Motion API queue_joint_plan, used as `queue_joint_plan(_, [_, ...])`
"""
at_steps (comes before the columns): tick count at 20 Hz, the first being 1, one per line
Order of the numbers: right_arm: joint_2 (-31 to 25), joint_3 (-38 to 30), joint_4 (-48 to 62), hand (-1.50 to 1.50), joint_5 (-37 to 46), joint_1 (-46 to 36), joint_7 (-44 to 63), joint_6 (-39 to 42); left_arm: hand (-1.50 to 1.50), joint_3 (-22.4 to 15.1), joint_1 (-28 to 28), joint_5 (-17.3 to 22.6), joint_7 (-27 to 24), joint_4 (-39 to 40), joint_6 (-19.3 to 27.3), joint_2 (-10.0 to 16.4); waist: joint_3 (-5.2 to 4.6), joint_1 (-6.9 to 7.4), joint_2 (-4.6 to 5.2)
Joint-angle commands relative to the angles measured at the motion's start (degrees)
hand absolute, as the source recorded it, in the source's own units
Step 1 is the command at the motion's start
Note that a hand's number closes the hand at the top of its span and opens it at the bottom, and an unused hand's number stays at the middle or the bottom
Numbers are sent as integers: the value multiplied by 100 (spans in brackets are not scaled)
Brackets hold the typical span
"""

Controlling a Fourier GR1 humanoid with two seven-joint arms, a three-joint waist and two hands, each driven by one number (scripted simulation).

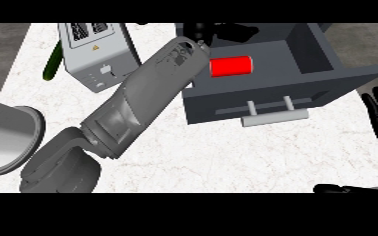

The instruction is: Pick up the can, place it into the drawer and close the drawer

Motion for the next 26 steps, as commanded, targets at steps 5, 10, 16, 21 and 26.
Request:
queue_joint_plan(5, [-365, 41, -358, -150, 724, -150, -366, 32, -150, -56, 4, 390, 44, -178, 341, -1, -2, -73, 2])
queue_joint_plan(10, [-753, 192, -330, -150, 1354, -448, -414, 115, -150, 27, 142, 611, -322, -204, 326, -1, -8, -12, 38])
queue_joint_plan(16, [-832, 696, -486, -150, 2409, -415, -648, 26, -150, 146, 68, 945, -491, -505, 374, -1, -11, 197, -33])
queue_joint_plan(21, [-1109, 872, 84, -150, 3493, -579, -1063, -187, -150, 121, -267, 971, -398, -446, 487, -1, -7, 401, -77])
queue_joint_plan(26, [-1166, 1666, 533, -150, 4903, -714, -932, -439, -150, 135, -436, 906, -279, -249, 430, -1, -11, 554, -95])
